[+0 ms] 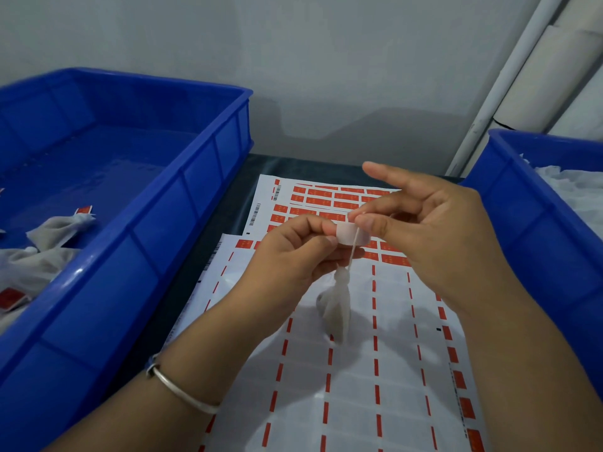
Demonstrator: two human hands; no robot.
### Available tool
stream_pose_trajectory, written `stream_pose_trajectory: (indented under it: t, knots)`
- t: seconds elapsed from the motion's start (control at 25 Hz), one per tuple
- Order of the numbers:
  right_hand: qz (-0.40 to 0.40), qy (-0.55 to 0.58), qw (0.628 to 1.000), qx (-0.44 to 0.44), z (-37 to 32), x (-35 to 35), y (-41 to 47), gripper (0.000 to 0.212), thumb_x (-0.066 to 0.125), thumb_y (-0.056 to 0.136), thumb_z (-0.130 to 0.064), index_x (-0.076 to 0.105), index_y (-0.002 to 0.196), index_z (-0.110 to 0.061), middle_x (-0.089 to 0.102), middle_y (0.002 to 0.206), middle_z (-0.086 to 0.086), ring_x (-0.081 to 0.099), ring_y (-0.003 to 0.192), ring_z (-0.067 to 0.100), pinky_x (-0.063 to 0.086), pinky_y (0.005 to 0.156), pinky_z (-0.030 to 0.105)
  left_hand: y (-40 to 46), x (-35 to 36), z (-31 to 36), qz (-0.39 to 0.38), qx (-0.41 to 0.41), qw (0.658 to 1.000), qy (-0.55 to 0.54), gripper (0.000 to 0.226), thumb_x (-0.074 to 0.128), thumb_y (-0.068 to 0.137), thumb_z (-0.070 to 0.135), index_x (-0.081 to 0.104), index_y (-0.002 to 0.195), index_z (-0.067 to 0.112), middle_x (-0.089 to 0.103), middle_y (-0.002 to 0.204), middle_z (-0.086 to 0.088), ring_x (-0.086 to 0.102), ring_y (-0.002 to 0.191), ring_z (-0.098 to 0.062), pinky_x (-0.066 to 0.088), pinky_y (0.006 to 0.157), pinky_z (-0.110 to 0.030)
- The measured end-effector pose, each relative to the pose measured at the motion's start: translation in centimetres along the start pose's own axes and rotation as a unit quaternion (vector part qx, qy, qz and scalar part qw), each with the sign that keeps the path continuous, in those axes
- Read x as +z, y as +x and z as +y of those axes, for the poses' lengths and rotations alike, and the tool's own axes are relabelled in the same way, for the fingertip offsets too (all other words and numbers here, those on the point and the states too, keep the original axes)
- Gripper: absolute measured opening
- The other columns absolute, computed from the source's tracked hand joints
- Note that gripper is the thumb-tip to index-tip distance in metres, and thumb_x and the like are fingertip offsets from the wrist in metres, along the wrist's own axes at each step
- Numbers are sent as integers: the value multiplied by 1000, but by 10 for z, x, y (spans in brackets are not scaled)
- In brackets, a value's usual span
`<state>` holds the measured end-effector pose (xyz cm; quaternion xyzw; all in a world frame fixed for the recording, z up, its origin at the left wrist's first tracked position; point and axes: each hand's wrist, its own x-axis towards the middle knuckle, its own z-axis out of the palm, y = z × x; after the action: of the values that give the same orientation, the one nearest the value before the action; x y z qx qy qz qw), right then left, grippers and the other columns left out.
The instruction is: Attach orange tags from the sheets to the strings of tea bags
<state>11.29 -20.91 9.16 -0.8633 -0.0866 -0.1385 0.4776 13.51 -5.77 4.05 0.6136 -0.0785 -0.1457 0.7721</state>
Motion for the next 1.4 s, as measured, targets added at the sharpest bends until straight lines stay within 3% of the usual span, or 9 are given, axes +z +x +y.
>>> stream_pose_trajectory:
  t: [0.12,0.36,0.96,1.24,1.4]
  knots:
    - [7,4,1000,-2,2,1,0,42,60,60,-47,46,97,-61,65,77,-37,62,93,-9,45,73,0,0,-1,-1,-7,3,1000,-7,13,52,91,9,64,94,12,73,92,-1,71,86,-20,56,72,-25]
    - [7,16,1000,-8,3,0,1,41,61,60,-46,48,98,-58,65,75,-37,60,91,-13,41,71,-4,1,-1,1,1,-14,1000,-19,14,49,93,13,62,94,15,73,87,4,71,84,-17,57,66,-25]
    - [23,16,1000,0,5,2,2,44,61,60,-45,49,102,-53,63,69,-37,59,87,-17,40,64,-5,-3,1,2,-44,-10,999,14,17,45,95,11,62,95,13,72,91,1,70,87,-20,56,68,-26]
    - [26,17,1000,-1,7,2,1,42,63,65,-41,51,104,-50,61,67,-39,60,80,-19,40,61,-5,-6,1,5,-76,-18,997,-9,41,42,96,7,75,84,27,73,95,1,69,92,-20,57,73,-28]
    - [35,15,999,2,7,1,1,40,69,72,-32,54,105,-49,64,69,-36,61,84,-14,41,64,-5,-7,-2,3,-96,-23,994,-55,25,46,86,13,70,94,17,72,100,-5,68,96,-25,57,75,-32]
